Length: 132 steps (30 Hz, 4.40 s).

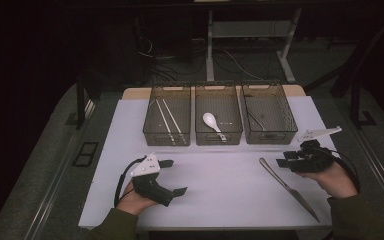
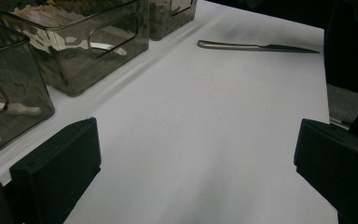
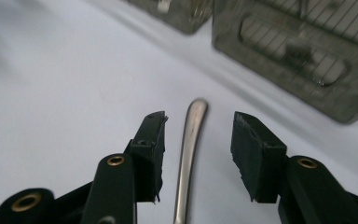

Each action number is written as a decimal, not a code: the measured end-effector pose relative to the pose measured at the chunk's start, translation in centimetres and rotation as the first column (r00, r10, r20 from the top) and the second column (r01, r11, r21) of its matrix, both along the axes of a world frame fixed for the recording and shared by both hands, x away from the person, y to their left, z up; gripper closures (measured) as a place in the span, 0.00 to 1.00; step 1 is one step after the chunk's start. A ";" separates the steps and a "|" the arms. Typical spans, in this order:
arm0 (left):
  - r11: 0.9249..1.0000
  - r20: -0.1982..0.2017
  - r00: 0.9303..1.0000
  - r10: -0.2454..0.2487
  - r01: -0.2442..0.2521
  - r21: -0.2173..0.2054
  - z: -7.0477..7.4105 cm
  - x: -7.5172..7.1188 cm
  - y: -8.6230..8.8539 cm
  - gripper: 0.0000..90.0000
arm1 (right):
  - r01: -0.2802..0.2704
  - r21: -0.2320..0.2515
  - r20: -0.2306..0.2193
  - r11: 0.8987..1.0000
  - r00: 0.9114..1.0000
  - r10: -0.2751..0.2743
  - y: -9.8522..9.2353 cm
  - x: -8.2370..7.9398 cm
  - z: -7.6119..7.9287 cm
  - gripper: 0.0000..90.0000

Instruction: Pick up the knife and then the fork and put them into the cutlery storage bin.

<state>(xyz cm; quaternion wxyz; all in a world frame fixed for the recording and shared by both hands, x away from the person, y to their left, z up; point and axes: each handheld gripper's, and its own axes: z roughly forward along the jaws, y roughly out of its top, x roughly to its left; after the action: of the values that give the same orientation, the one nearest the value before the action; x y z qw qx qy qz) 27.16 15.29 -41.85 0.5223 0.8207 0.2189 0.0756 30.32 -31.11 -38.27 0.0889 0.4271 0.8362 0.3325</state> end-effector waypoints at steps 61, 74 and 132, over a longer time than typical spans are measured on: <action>1.000 -0.003 1.000 -0.005 0.005 0.000 0.0 0.0 -0.1 0.00 | -0.139 -0.367 -0.282 0.920 0.959 0.033 3.6 1.3 -3.7 0.88; 1.000 -0.001 1.000 -0.005 0.005 0.003 0.0 0.0 -0.2 0.00 | -0.048 -0.193 -0.155 0.980 0.988 0.018 1.2 0.8 -1.4 0.88; 1.000 0.001 1.000 -0.003 0.003 -0.001 -0.2 0.1 -0.1 0.00 | 0.167 0.113 0.253 0.979 0.948 -0.191 -0.6 10.6 8.2 0.88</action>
<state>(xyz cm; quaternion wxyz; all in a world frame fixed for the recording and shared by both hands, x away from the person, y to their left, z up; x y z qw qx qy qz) 27.26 15.22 -42.01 0.5230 0.8207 0.2176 0.0753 40.92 -31.75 -30.06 0.2096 0.4570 0.7590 0.4138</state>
